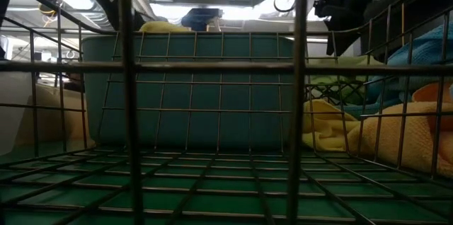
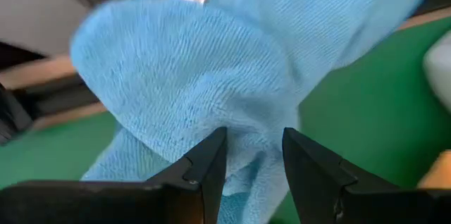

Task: Sort microfiber towel by color & place in baskets
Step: Put the blue microfiber towel into the orange bin

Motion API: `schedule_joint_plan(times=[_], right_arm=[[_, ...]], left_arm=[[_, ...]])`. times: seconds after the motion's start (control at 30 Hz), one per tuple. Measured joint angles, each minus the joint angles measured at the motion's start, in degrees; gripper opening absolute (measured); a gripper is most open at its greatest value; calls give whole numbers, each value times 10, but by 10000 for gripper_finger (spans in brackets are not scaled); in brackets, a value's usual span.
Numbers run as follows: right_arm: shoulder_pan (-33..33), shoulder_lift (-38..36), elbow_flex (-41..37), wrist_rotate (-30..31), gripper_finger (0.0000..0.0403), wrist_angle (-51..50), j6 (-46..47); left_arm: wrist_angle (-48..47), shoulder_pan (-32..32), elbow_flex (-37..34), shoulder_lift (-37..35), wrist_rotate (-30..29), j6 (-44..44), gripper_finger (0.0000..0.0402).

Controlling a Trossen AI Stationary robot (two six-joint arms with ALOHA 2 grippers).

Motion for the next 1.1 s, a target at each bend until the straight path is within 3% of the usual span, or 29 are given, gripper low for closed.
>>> schedule_joint_plan(times=[0.13,0.37,0.73,0.9,1.1], right_arm=[[0,0,0,0,276,0,0],[0,0,0,0,276,0,0],[0,0,0,0,276,0,0],[0,0,0,0,276,0,0],[0,0,0,0,276,0,0]], left_arm=[[18,1,-2,16,31,-4,132],[19,1,-1,16,29,-19,123],[16,1,-1,16,31,-21,8],[15,1,-1,16,32,-13,3],[-56,1,32,-16,31,37,1]])
